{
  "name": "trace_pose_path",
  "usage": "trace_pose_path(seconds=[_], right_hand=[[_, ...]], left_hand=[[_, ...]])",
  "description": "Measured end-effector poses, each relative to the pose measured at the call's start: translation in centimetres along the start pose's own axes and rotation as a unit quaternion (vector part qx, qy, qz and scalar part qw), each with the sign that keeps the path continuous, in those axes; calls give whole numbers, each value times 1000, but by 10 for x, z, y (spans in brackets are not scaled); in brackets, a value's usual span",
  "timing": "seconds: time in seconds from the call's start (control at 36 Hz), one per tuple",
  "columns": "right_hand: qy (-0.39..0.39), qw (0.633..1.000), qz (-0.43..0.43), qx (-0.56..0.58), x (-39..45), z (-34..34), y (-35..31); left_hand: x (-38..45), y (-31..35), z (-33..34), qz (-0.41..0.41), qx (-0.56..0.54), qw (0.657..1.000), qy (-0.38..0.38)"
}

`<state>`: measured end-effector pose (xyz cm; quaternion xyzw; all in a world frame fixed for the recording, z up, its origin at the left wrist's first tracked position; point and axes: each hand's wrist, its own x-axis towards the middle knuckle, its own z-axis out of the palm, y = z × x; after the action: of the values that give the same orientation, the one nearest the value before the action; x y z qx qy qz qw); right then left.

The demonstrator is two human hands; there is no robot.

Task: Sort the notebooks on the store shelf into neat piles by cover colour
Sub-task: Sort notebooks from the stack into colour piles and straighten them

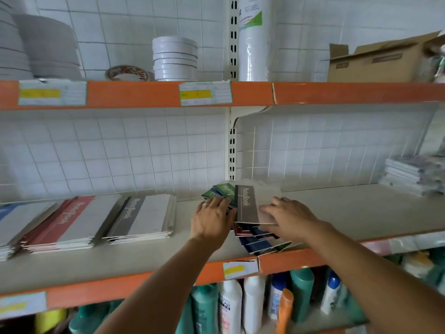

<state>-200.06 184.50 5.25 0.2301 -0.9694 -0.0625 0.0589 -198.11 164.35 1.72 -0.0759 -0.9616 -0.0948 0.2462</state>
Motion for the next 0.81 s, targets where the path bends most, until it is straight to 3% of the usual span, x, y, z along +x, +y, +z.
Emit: trace_pose_path(seconds=[0.11,0.25,0.47,0.58,0.67,0.81], right_hand=[[2,999,-36,1,-5,-5,9],[80,996,-22,23,-9,-10,26],[142,989,-20,45,-15,-9,60],[145,987,-10,75,-17,-4,70],[152,985,-11,86,-17,-2,75],[162,982,-20,94,-22,-3,74]], left_hand=[[-7,19,3,-36,-11,997,63],[-6,42,9,-63,-18,990,125],[16,81,15,-16,32,998,-45],[24,84,27,-45,60,987,-142],[21,84,32,-41,76,985,-151],[15,87,24,-22,98,990,-97]])
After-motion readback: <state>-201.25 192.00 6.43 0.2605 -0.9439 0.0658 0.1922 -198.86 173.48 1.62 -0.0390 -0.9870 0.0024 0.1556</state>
